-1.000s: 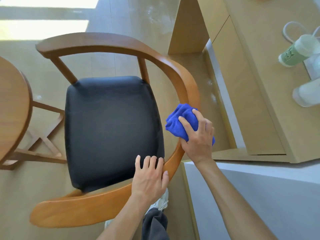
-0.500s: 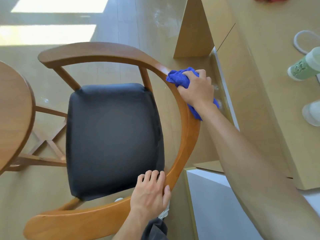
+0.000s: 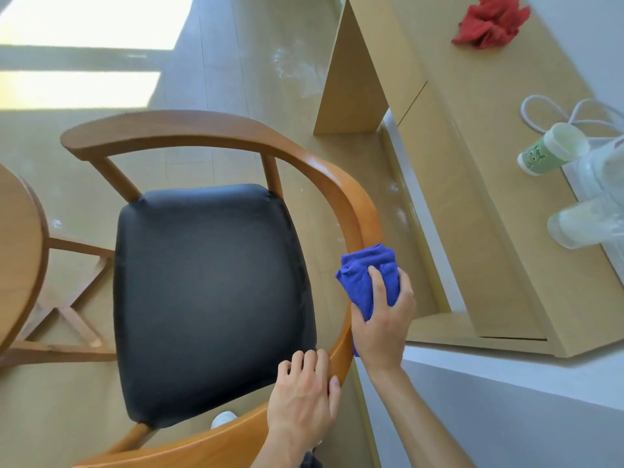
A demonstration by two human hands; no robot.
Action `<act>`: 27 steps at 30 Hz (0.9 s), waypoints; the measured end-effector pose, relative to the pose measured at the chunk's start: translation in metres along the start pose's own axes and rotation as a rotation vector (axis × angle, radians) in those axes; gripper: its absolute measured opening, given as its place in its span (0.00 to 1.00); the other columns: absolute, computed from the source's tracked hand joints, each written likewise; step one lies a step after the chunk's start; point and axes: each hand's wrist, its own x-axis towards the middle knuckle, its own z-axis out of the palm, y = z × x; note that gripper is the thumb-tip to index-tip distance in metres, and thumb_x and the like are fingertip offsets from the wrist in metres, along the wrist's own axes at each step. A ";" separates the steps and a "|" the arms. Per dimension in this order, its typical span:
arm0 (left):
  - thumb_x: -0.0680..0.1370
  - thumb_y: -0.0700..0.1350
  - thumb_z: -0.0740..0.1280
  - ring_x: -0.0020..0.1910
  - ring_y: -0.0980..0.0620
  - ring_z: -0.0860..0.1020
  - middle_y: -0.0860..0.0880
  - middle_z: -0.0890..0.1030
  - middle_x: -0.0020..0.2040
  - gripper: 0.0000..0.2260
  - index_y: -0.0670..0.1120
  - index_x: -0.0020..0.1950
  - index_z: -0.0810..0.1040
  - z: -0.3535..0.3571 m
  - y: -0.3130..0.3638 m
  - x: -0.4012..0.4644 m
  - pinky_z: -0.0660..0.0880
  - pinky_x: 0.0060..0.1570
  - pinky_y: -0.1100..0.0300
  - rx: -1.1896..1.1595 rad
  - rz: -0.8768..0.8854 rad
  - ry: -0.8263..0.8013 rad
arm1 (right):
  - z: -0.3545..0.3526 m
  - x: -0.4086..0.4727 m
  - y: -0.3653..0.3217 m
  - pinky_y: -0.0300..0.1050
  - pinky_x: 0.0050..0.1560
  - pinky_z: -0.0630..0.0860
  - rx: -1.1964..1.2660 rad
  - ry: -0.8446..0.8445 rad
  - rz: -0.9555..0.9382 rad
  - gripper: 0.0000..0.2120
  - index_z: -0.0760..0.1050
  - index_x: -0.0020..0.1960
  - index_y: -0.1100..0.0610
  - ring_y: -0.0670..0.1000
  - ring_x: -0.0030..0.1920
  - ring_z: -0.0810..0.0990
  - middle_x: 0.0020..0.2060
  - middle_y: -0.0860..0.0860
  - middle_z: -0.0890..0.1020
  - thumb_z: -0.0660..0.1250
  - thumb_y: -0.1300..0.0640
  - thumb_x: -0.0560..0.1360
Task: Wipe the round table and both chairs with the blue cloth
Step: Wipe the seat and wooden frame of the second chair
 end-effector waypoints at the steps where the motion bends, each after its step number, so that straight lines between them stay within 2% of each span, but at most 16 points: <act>1: 0.74 0.55 0.58 0.36 0.48 0.75 0.48 0.77 0.40 0.17 0.45 0.50 0.78 -0.001 -0.001 0.000 0.73 0.35 0.52 -0.009 0.005 -0.014 | 0.000 0.001 0.002 0.51 0.64 0.68 0.000 0.002 -0.014 0.29 0.71 0.68 0.55 0.61 0.64 0.69 0.67 0.63 0.68 0.74 0.59 0.69; 5: 0.72 0.55 0.60 0.38 0.47 0.76 0.48 0.79 0.42 0.18 0.45 0.52 0.79 -0.003 -0.002 0.004 0.75 0.35 0.51 -0.066 0.011 -0.090 | -0.003 0.024 -0.002 0.47 0.63 0.66 -0.045 0.014 -0.036 0.29 0.73 0.66 0.56 0.61 0.63 0.70 0.67 0.62 0.69 0.76 0.61 0.67; 8: 0.72 0.57 0.58 0.39 0.49 0.78 0.50 0.80 0.43 0.19 0.47 0.52 0.80 -0.009 -0.003 0.008 0.77 0.36 0.50 -0.132 -0.044 -0.170 | -0.004 0.064 -0.013 0.50 0.61 0.68 -0.097 0.015 -0.079 0.25 0.74 0.64 0.56 0.61 0.62 0.71 0.66 0.61 0.70 0.74 0.56 0.69; 9: 0.73 0.58 0.55 0.42 0.49 0.78 0.50 0.80 0.45 0.20 0.49 0.53 0.79 -0.012 -0.003 0.011 0.77 0.39 0.49 -0.160 -0.063 -0.218 | -0.004 0.079 -0.018 0.52 0.60 0.70 -0.113 0.006 -0.083 0.23 0.75 0.64 0.55 0.61 0.60 0.72 0.65 0.61 0.71 0.73 0.54 0.70; 11: 0.75 0.61 0.45 0.54 0.49 0.76 0.51 0.77 0.55 0.26 0.51 0.61 0.74 -0.019 -0.002 0.018 0.74 0.53 0.46 -0.200 -0.102 -0.306 | -0.004 0.107 -0.028 0.55 0.56 0.72 -0.152 -0.043 -0.070 0.22 0.75 0.63 0.53 0.62 0.57 0.73 0.65 0.59 0.71 0.71 0.52 0.70; 12: 0.76 0.61 0.41 0.56 0.49 0.75 0.51 0.76 0.57 0.28 0.51 0.62 0.73 -0.022 -0.003 0.024 0.73 0.56 0.46 -0.183 -0.102 -0.278 | -0.003 0.119 -0.032 0.56 0.55 0.71 -0.171 -0.084 -0.061 0.22 0.75 0.63 0.52 0.62 0.56 0.73 0.66 0.58 0.70 0.71 0.51 0.70; 13: 0.77 0.61 0.42 0.53 0.49 0.75 0.50 0.77 0.55 0.26 0.51 0.59 0.74 -0.024 -0.003 0.033 0.74 0.54 0.48 -0.174 -0.101 -0.224 | -0.002 0.131 -0.036 0.55 0.55 0.71 -0.183 -0.129 -0.054 0.22 0.75 0.63 0.51 0.61 0.56 0.73 0.66 0.57 0.70 0.70 0.50 0.70; 15: 0.76 0.57 0.52 0.44 0.49 0.77 0.49 0.79 0.47 0.18 0.48 0.50 0.77 -0.032 -0.004 0.060 0.75 0.43 0.51 -0.162 -0.096 -0.101 | 0.001 0.156 -0.042 0.55 0.57 0.69 -0.188 -0.228 -0.053 0.21 0.75 0.64 0.48 0.61 0.57 0.72 0.66 0.54 0.69 0.69 0.49 0.71; 17: 0.75 0.56 0.55 0.45 0.48 0.77 0.48 0.79 0.47 0.17 0.47 0.50 0.77 -0.041 -0.007 0.095 0.76 0.42 0.52 -0.152 -0.105 -0.014 | 0.005 0.182 -0.048 0.54 0.61 0.68 -0.182 -0.346 -0.049 0.21 0.73 0.64 0.46 0.60 0.58 0.71 0.66 0.52 0.68 0.67 0.48 0.72; 20: 0.76 0.55 0.53 0.53 0.45 0.77 0.45 0.79 0.55 0.20 0.45 0.56 0.77 -0.064 -0.029 0.146 0.76 0.49 0.50 -0.083 -0.132 0.054 | 0.011 0.213 -0.058 0.54 0.62 0.68 -0.188 -0.499 -0.042 0.21 0.71 0.65 0.43 0.59 0.59 0.70 0.66 0.50 0.67 0.65 0.48 0.72; 23: 0.76 0.54 0.52 0.63 0.40 0.73 0.40 0.75 0.64 0.24 0.42 0.64 0.75 -0.087 -0.059 0.190 0.74 0.56 0.45 -0.012 -0.165 0.070 | 0.019 0.231 -0.066 0.53 0.61 0.69 -0.252 -0.568 -0.083 0.22 0.68 0.67 0.42 0.58 0.59 0.70 0.67 0.50 0.66 0.64 0.46 0.73; 27: 0.77 0.55 0.45 0.74 0.40 0.59 0.40 0.61 0.75 0.29 0.44 0.74 0.64 -0.124 -0.110 0.230 0.61 0.69 0.40 0.075 -0.205 0.071 | 0.032 0.241 -0.074 0.52 0.59 0.69 -0.366 -0.574 -0.172 0.23 0.65 0.69 0.42 0.58 0.59 0.70 0.67 0.51 0.65 0.62 0.44 0.74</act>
